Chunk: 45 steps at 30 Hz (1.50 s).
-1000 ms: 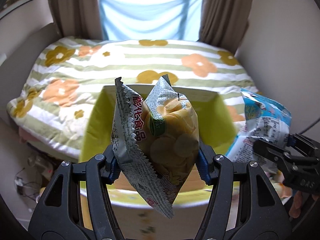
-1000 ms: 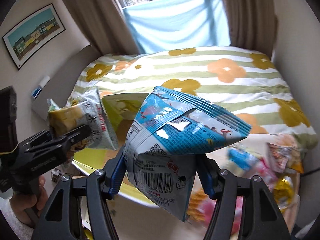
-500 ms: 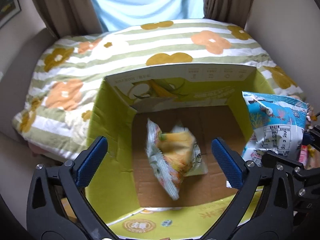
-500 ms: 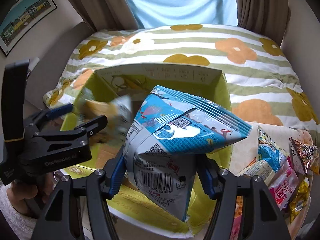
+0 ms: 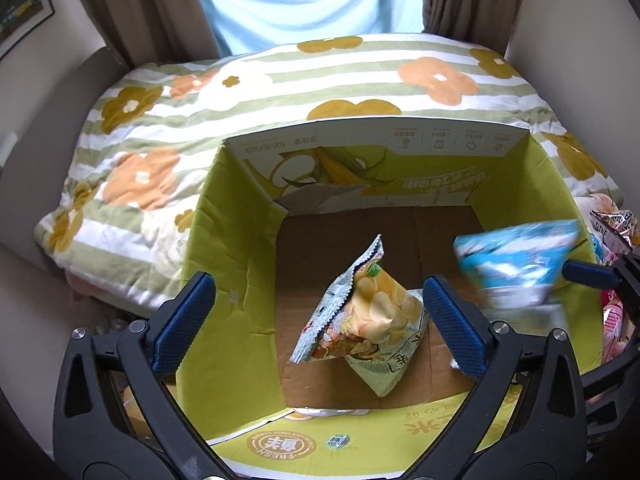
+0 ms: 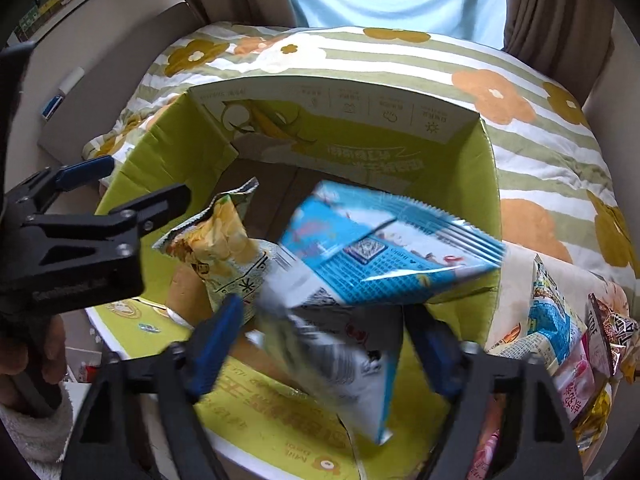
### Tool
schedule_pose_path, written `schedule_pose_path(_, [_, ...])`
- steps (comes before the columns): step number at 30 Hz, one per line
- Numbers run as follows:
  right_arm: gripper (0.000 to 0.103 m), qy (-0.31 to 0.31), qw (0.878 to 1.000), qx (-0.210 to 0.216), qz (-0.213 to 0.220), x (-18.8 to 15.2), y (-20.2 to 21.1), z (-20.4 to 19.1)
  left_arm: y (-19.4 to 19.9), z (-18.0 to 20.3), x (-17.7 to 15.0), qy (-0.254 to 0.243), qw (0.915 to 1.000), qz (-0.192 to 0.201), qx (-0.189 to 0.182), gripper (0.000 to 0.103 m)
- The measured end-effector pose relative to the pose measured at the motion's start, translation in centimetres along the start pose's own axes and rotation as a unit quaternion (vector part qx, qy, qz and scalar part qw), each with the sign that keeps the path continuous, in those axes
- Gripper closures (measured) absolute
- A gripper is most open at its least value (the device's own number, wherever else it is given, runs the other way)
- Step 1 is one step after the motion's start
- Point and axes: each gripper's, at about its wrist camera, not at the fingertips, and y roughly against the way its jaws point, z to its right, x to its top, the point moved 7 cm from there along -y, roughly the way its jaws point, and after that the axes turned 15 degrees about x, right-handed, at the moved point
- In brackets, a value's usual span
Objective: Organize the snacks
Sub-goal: 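Carry both bags over the yellow box and open both grippers to drop them, then return both tools to the tray and reach into the snack pile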
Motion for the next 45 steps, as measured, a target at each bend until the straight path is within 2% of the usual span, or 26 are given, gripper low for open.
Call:
schedule_pose_path(3, [0.001,-0.003,1.0,0.002,0.027,0.0,0.4,0.2,0.1,-0.4,-0.4,0.004,1.0,-0.002,0.0,0.0])
schedule_pose_path(7, [0.001,0.002,1.0,0.005,0.029,-0.3,0.7,0.1,0.4,-0.9,-1.0,0.016,0.9999,-0.003,-0.002,0.0])
schedule_pose_path(11, [0.001,0.035,0.998,-0.017,0.044,-0.3,1.8,-0.7,0.9,-1.6,-1.7,0.028,0.9996,-0.001,-0.004,0.0])
schedule_pose_path(14, [0.001,0.041,0.998,-0.024,0.05,-0.1,2.5,-1.2,1.6,-1.8,-2.0,0.033,0.999,0.001,-0.028,0.0])
schedule_pose_path(19, [0.001,0.042,0.997,-0.039,0.06,-0.3,3.7,-1.8,3.0,-2.4,-2.3,0.034,0.9988,0.018,-0.03,0.0])
schedule_pose_path(28, [0.001,0.039,0.994,-0.056,0.085,-0.8,6.6,-4.0,5.8,-2.6,-2.5,0.038,0.9959,0.038,-0.073,0.0])
schedule_pose_path(34, [0.001,0.0,0.993,-0.043,0.105,-2.2,9.8,-3.9,8.5,-1.5,-3.6,0.04,0.9932,0.046,-0.099,0.0])
schedule_pose_path(38, [0.001,-0.006,0.99,-0.068,0.121,-3.8,12.7,-2.8,10.3,-0.3,-4.5,0.036,0.9928,0.054,-0.101,0.0])
schedule_pose_path(45, [0.001,-0.031,0.984,-0.086,0.151,-7.6,18.8,2.0,15.1,5.1,-6.3,0.027,0.9905,0.064,-0.119,0.0])
